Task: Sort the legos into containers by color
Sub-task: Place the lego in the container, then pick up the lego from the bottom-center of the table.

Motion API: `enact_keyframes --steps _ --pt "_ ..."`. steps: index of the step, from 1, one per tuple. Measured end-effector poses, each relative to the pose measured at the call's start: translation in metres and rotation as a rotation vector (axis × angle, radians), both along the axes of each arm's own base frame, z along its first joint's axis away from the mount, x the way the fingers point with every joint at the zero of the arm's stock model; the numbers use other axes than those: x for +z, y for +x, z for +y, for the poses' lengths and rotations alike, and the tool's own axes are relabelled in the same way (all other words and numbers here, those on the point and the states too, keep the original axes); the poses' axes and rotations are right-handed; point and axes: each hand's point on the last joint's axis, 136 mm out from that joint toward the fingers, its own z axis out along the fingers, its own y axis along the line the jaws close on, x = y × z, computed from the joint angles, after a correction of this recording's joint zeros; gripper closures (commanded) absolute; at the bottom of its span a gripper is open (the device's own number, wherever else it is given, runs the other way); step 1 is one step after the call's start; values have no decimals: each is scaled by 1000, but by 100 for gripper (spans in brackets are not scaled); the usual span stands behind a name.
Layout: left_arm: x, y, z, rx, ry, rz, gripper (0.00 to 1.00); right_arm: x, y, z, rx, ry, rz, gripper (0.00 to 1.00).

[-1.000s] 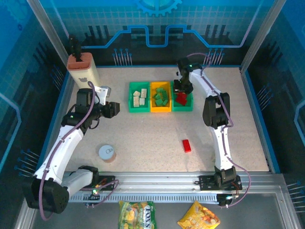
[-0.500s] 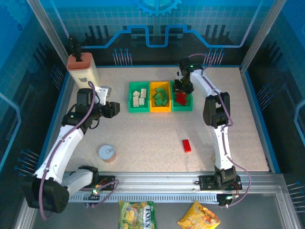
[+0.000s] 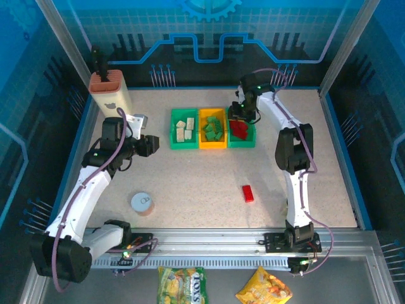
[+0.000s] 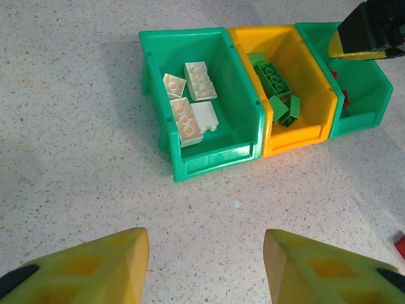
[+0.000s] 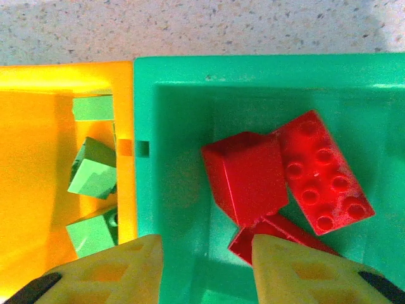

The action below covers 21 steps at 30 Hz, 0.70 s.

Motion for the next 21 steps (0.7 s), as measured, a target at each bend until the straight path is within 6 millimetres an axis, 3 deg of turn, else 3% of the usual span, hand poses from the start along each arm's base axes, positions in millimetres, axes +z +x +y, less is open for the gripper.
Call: enact_keyframes --steps 12,21 --pt "0 0 0 0 0 0 48 4 -17 -11 -19 14 21 60" --pt "0 0 0 0 0 0 48 6 -53 -29 -37 -55 47 60"
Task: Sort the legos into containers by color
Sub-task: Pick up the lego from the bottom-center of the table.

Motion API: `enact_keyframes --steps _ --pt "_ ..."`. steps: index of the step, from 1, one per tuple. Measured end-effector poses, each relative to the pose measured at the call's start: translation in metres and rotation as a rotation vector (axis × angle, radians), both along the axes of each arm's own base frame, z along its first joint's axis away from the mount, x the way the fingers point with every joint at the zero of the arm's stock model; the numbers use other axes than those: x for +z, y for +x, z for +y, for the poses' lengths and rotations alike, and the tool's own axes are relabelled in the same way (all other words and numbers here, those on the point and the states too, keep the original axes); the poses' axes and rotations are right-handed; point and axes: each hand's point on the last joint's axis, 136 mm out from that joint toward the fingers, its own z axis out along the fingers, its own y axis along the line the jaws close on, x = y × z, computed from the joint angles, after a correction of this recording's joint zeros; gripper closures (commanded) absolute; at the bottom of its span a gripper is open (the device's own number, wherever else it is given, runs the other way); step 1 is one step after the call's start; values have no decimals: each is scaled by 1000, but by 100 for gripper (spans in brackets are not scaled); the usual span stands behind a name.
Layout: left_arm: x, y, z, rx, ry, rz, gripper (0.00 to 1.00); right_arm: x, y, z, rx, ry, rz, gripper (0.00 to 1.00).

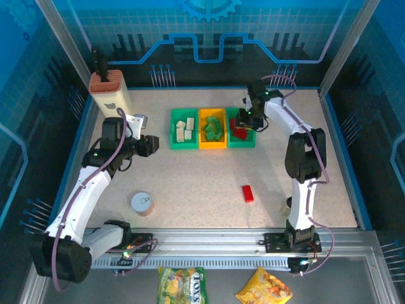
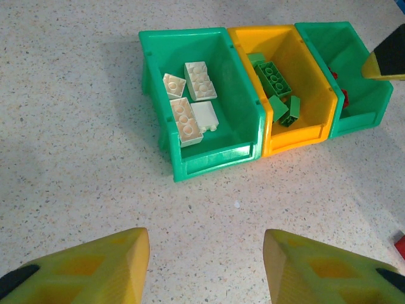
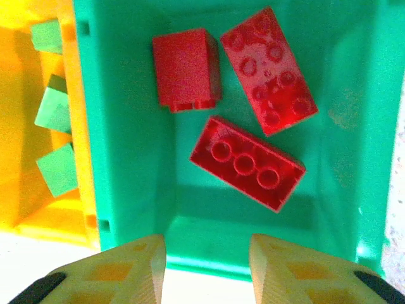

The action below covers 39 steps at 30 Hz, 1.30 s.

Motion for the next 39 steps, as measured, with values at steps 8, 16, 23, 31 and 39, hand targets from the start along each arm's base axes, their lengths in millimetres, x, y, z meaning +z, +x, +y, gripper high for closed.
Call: enact_keyframes --steps 8,16,23,31,39 --pt "0 0 0 0 0 0 48 -6 -52 -6 30 -114 43 59" --pt "0 0 0 0 0 0 48 -17 -116 -2 104 -216 103 57" --pt "0 0 0 -1 0 0 48 -40 -175 2 148 -270 192 57" --pt "0 0 0 -1 -1 0 48 -62 -225 6 179 -314 273 55" --pt "0 0 0 -1 -1 0 48 -75 -251 8 180 -340 306 55"
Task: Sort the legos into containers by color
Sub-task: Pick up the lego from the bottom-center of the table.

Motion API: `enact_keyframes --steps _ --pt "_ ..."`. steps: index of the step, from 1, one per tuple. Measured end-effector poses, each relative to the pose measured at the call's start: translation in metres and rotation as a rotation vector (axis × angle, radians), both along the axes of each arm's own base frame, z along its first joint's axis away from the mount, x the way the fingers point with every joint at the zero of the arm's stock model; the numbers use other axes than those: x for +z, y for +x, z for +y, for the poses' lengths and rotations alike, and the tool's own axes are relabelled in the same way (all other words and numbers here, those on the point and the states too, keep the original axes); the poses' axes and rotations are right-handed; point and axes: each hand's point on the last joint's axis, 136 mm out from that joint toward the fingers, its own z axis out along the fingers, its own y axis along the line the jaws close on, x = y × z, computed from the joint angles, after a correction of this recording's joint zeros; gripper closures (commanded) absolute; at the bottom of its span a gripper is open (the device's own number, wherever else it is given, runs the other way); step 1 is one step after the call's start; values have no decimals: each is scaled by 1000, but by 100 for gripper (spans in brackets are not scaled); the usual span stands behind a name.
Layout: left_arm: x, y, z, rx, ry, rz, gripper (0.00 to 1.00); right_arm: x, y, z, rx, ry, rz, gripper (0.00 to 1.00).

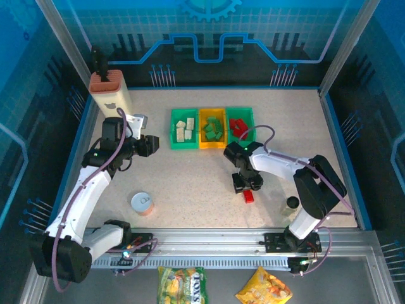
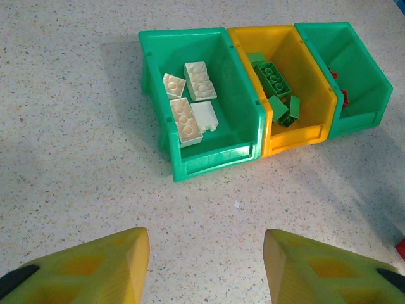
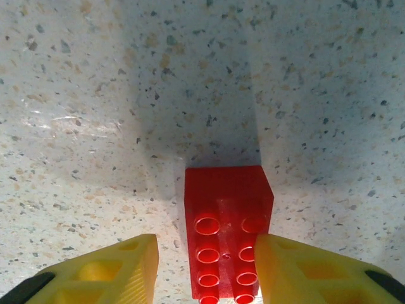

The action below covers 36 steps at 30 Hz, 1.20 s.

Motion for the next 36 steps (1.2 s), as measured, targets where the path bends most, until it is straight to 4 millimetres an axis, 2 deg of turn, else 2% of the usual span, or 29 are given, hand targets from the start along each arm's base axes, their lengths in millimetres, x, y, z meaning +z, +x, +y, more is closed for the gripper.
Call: enact_keyframes --steps 15,25,31,36 --pt "0 0 0 0 0 0 48 1 -5 -4 -21 -13 -19 55" --pt "0 0 0 0 0 0 48 4 -10 -9 -22 -29 -10 50" --pt "0 0 0 0 0 0 48 -6 -20 -14 -27 -39 19 50" --pt "0 0 0 0 0 0 48 -17 -26 -16 -38 -37 42 54"
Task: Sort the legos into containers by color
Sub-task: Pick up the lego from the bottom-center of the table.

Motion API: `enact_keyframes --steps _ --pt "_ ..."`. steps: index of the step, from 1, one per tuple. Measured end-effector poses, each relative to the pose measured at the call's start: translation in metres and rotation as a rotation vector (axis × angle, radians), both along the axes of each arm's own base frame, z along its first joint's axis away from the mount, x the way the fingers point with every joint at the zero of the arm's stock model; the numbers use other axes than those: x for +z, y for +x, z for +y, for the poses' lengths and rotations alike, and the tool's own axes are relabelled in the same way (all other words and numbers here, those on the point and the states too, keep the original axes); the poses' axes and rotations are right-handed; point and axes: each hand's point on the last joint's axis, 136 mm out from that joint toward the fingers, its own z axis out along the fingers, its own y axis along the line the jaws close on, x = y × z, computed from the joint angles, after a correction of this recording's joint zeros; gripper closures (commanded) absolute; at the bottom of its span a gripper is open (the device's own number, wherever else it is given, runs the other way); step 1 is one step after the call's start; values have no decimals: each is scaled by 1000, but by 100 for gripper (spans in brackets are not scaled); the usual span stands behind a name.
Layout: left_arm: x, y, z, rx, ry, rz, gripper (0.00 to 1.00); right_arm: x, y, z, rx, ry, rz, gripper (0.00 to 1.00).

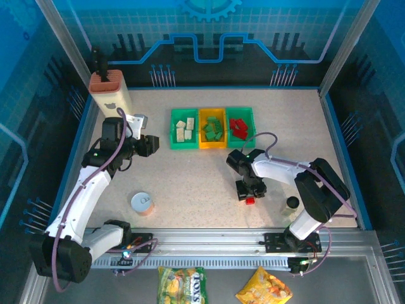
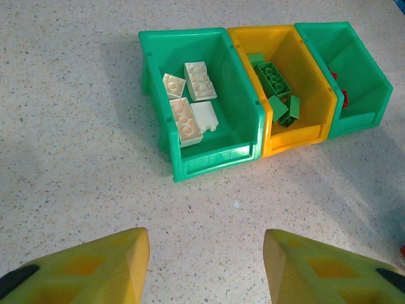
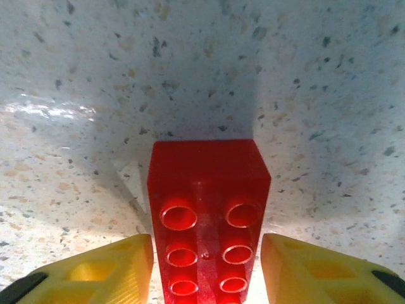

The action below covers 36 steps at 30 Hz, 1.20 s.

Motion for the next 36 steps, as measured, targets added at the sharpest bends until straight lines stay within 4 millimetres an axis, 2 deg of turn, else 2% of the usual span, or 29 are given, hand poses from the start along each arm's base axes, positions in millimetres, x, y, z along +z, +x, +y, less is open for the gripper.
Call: enact_keyframes --steps 13,22,28,36 --pt "0 0 0 0 0 0 48 -2 1 3 -9 12 -7 65" --pt "0 0 0 0 0 0 48 6 9 8 -7 22 -23 65" --pt "0 0 0 0 0 0 48 27 37 22 6 65 -84 65" --pt "0 0 0 0 0 0 48 53 97 19 -42 107 -160 65"
